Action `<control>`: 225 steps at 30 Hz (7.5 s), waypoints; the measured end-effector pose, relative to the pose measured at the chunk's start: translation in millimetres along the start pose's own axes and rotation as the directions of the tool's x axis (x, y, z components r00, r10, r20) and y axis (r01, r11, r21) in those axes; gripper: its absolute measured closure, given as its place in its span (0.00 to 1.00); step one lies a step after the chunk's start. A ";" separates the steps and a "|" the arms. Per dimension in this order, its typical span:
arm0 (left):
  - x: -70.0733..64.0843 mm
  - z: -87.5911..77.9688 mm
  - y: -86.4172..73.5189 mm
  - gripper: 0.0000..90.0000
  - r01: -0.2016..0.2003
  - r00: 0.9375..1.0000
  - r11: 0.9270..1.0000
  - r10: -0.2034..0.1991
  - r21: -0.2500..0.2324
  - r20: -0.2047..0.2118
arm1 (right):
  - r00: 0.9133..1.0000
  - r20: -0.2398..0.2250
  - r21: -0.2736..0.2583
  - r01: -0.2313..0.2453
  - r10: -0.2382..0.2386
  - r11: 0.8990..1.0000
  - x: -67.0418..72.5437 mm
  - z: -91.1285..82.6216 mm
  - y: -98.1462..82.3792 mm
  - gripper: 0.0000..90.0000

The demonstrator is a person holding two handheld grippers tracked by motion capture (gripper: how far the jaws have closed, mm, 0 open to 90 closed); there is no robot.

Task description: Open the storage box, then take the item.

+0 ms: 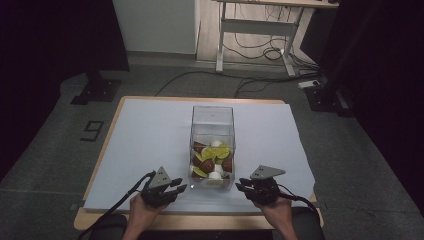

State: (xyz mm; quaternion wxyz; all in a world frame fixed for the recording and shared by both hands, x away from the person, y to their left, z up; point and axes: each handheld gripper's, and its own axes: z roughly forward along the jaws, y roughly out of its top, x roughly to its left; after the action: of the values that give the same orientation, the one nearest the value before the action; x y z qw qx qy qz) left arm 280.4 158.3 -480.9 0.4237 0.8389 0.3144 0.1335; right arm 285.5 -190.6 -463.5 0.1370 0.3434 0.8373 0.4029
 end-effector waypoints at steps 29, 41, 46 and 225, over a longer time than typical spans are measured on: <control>54.3 27.4 -20.6 0.16 0.093 0.991 0.991 -0.083 0.092 -0.105 | 0.988 0.147 0.102 -0.054 0.039 0.993 -51.9 29.3 -13.1 0.25; 62.7 36.9 -24.3 0.06 0.138 0.984 0.979 -0.118 0.147 -0.136 | 0.992 0.120 0.190 -0.068 0.045 0.980 -55.7 46.6 -24.2 0.12; 61.5 40.3 -24.8 0.01 0.116 0.986 0.978 -0.093 0.174 -0.136 | 0.992 0.116 0.222 -0.073 0.048 0.972 -56.1 53.4 -27.0 0.01; 58.1 41.9 -24.9 0.00 0.094 0.986 0.978 -0.065 0.186 -0.155 | 0.966 -0.128 0.172 0.245 -0.225 0.954 4.0 68.7 121.3 0.44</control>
State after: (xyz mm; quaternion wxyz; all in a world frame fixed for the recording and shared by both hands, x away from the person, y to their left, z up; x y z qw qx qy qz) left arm 335.2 180.3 -528.5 0.3208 0.8505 0.3899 0.1473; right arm 373.7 -94.6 -413.8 0.1065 0.2304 0.9123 0.3215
